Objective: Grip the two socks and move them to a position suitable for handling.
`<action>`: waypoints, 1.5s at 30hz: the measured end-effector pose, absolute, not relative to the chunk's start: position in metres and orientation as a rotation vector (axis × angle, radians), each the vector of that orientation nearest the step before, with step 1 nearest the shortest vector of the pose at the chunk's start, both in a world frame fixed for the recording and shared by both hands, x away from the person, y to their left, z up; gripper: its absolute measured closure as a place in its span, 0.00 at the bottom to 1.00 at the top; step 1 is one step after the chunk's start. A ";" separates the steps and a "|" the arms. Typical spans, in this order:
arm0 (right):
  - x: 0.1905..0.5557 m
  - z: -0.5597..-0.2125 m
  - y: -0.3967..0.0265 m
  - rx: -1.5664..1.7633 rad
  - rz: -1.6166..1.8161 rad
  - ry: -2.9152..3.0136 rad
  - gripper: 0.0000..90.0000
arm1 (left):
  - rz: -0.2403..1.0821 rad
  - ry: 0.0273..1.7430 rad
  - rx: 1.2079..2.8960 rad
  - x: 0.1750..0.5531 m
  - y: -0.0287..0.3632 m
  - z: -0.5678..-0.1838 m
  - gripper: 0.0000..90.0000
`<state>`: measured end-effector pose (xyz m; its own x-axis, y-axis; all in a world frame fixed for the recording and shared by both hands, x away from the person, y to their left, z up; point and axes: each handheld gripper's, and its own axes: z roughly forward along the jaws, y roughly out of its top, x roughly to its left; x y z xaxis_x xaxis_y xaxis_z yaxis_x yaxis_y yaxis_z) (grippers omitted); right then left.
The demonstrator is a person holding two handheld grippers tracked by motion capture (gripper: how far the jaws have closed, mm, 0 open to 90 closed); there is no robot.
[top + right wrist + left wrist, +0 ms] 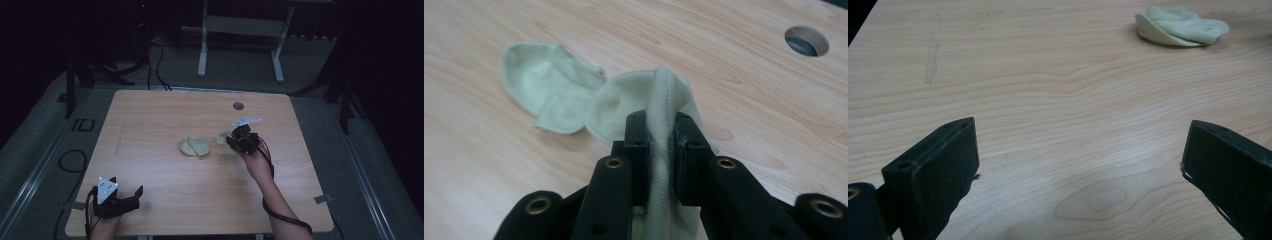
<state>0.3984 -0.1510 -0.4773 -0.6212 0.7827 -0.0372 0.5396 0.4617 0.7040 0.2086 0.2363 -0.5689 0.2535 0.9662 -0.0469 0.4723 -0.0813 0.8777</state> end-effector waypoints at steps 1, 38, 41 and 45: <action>0.394 -0.475 -0.151 1.116 0.970 2.359 0.88 | 0.745 1.344 1.690 0.209 0.236 -0.569 0.02; 0.261 -0.558 -0.116 0.939 0.993 2.580 0.77 | 0.717 1.284 1.706 0.205 0.226 -0.567 0.02; 0.259 -0.554 -0.114 0.918 0.991 2.599 0.59 | 0.702 1.258 1.720 0.204 0.216 -0.566 0.02; 0.257 -0.537 -0.117 0.914 1.042 2.582 0.46 | 0.653 1.178 1.763 0.201 0.201 -0.561 0.02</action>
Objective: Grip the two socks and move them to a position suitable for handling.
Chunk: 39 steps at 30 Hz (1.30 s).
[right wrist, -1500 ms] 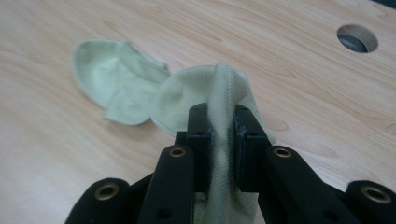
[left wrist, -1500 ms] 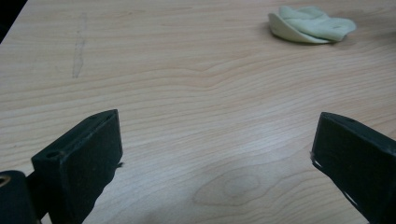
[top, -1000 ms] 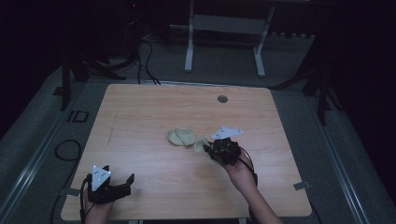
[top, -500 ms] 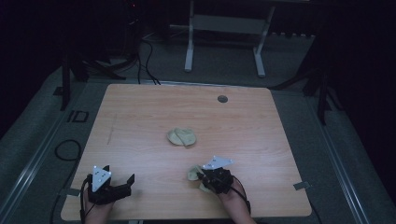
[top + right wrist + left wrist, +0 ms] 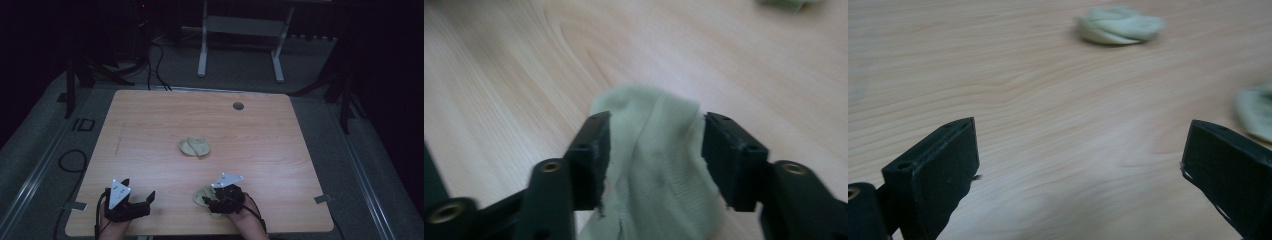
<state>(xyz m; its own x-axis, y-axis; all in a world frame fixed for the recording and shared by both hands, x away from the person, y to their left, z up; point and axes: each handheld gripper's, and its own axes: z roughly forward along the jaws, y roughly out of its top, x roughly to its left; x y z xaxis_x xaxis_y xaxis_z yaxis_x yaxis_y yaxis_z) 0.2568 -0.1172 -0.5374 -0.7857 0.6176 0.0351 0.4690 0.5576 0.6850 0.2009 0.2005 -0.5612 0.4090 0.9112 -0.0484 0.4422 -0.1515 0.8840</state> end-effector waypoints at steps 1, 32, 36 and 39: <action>0.256 -0.532 -0.119 0.918 1.061 2.573 0.45 | 0.635 1.153 1.761 0.200 0.196 -0.559 0.03; 0.275 -0.549 -0.133 0.836 0.879 2.735 0.72 | 0.242 0.901 2.133 0.256 0.082 -0.569 0.72; 0.272 -0.549 -0.131 0.790 0.866 2.733 0.81 | 0.256 0.878 2.164 0.255 0.081 -0.570 0.82; 0.270 -0.549 -0.129 0.764 0.859 2.741 0.90 | 0.247 0.892 2.151 0.254 0.080 -0.571 0.94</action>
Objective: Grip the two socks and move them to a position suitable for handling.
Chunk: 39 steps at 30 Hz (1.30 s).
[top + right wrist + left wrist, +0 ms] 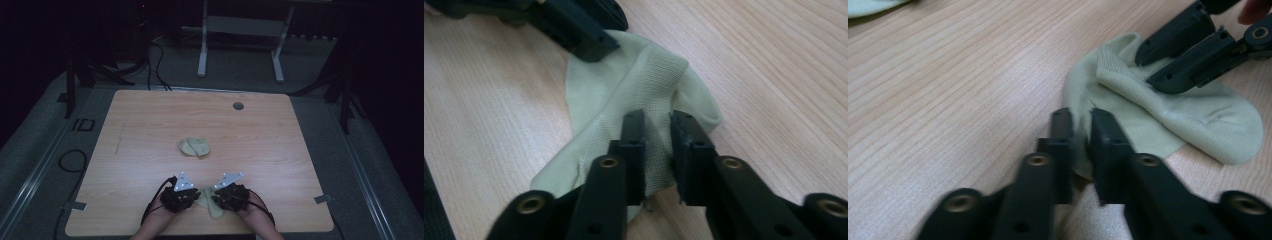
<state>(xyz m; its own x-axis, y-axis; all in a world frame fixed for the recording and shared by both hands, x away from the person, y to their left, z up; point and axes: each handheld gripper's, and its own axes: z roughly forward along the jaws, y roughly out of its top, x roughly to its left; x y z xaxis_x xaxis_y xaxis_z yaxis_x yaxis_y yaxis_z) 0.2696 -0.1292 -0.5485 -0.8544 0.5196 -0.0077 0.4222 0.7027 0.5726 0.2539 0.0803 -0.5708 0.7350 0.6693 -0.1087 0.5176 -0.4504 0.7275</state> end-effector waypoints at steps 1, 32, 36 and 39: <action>0.270 -0.547 -0.128 0.764 0.851 2.741 0.92 | 0.254 0.897 2.156 0.254 0.080 -0.570 0.95; 0.266 -0.530 -0.221 1.091 0.910 2.571 0.92 | 0.274 0.906 2.176 0.249 0.081 -0.567 0.97; 0.267 -0.530 -0.227 1.135 0.895 2.526 0.73 | 0.281 0.925 2.068 0.246 0.087 -0.554 0.84; 0.265 -0.523 -0.228 1.135 0.931 2.505 0.75 | 0.334 0.886 2.038 0.240 0.086 -0.541 0.84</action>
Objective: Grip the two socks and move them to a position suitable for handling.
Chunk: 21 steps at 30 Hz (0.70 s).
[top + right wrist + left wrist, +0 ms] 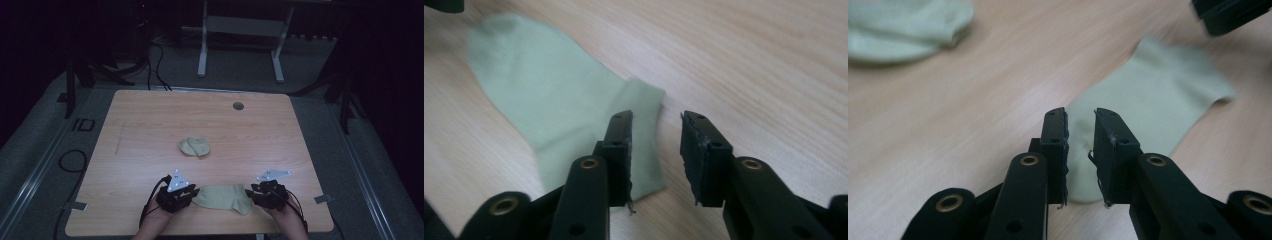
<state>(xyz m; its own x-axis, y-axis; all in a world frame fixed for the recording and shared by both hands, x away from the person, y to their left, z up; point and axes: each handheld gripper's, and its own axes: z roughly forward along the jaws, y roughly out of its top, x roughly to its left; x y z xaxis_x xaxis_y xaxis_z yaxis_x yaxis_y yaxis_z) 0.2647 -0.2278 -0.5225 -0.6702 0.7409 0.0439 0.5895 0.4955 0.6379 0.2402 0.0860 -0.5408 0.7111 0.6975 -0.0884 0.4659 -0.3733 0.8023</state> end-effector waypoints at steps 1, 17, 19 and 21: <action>0.262 -0.521 -0.226 1.125 0.946 2.509 0.76 | 0.342 0.872 2.038 0.238 0.084 -0.538 0.87; 0.260 -0.550 -0.212 1.100 0.881 2.597 0.82 | 0.268 0.890 2.194 0.244 0.063 -0.567 0.99; 0.264 -0.550 -0.214 1.077 0.874 2.598 0.82 | 0.265 0.888 2.194 0.243 0.062 -0.567 0.99; 0.270 -0.549 -0.217 1.066 0.846 2.586 0.83 | 0.265 0.888 2.194 0.241 0.062 -0.567 0.99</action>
<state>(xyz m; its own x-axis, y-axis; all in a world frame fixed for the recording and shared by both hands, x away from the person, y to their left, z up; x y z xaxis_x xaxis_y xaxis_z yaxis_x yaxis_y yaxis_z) 0.2700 -0.2172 -0.5492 -0.7131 0.7009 0.0162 0.5751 0.5715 0.5854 0.2414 0.0615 -0.5667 0.7391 0.6688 -0.0800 0.5155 -0.4852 0.7063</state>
